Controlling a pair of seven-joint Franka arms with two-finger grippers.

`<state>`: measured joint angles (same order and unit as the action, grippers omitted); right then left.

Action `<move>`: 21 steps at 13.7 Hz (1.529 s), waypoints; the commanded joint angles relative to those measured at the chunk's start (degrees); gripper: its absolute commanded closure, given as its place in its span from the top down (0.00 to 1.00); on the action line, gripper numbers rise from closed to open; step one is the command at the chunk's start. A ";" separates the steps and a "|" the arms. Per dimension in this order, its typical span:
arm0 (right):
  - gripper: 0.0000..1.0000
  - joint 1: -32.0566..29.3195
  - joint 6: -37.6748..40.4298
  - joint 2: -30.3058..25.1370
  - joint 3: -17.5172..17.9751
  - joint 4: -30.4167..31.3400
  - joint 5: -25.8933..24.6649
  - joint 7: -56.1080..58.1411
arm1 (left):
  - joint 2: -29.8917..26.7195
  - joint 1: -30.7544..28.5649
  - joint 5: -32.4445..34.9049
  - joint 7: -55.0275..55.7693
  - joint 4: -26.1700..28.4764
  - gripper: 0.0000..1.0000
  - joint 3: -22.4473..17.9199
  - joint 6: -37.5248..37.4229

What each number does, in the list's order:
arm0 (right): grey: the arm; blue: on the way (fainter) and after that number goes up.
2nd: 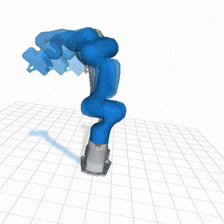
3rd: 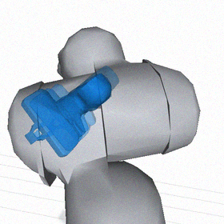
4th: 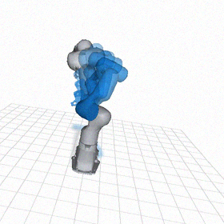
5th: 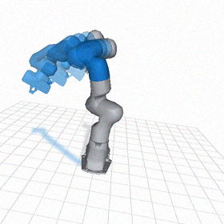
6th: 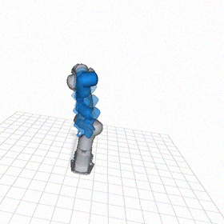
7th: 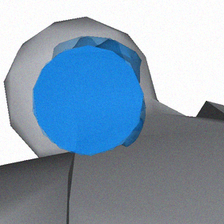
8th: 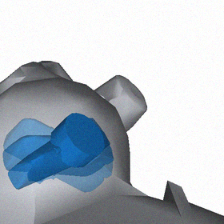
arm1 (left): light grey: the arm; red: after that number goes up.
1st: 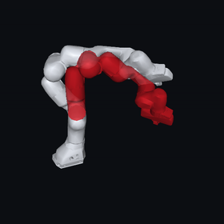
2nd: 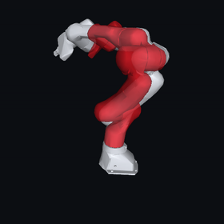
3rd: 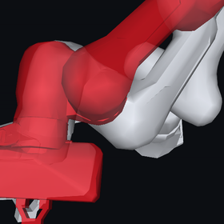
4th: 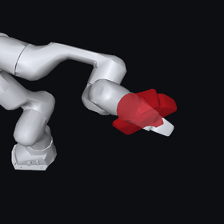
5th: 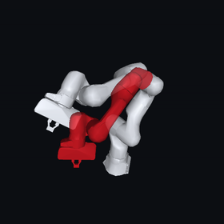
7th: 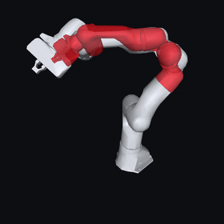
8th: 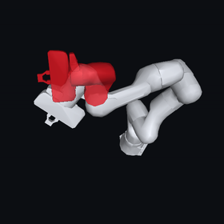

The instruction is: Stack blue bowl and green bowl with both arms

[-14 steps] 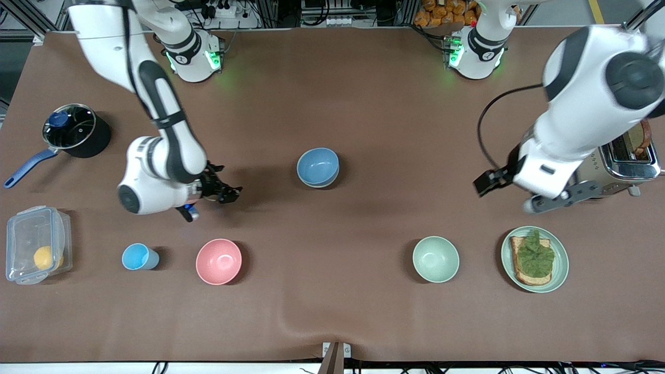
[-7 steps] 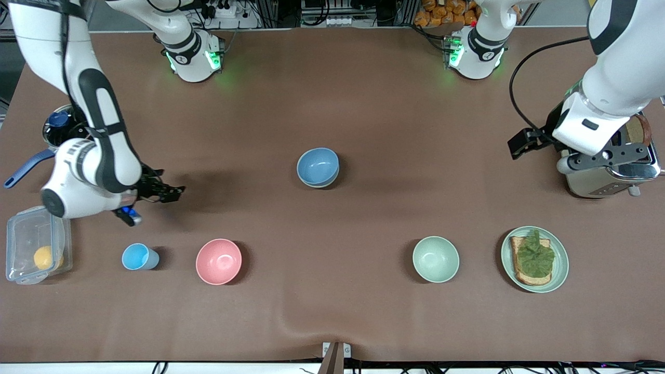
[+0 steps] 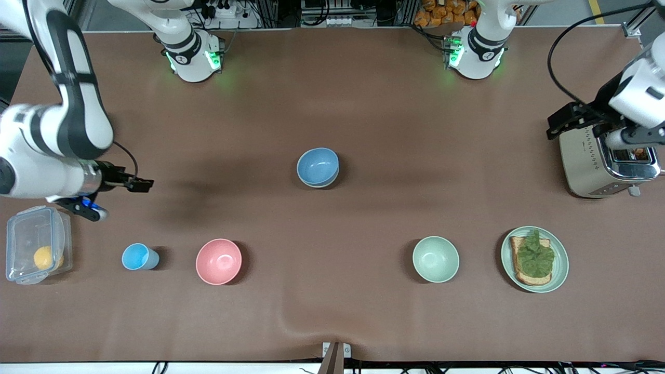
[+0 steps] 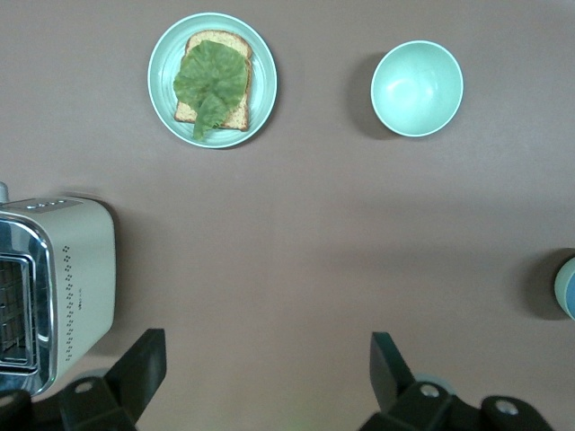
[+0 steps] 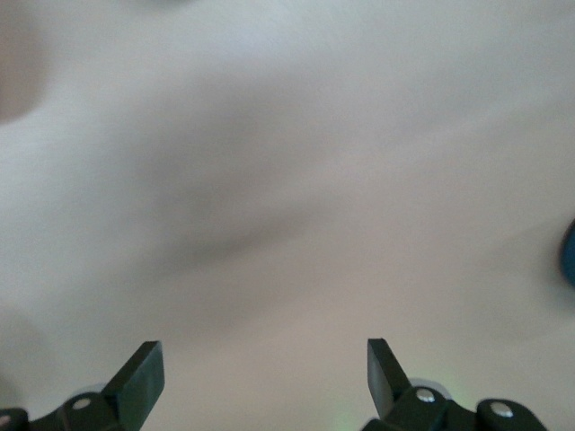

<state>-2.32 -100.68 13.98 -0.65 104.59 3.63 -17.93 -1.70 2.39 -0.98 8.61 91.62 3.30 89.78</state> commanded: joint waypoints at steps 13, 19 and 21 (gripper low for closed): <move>1.00 -2.87 6.12 -14.59 5.05 -8.88 -1.34 16.09 | -1.81 0.95 0.37 -6.94 -4.96 1.00 0.57 -8.74; 1.00 -0.41 6.03 -16.70 3.56 -9.32 -1.52 15.91 | -2.52 0.51 0.28 -6.15 -4.26 1.00 1.71 -8.13; 1.00 0.73 6.03 -16.79 3.38 -9.32 -1.52 16.00 | -2.52 0.34 0.19 -6.15 -4.08 1.00 1.62 -7.25</move>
<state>-3.39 -94.84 -2.00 3.74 95.06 2.91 -2.06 -3.42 3.06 -0.87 3.22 87.03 4.89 82.06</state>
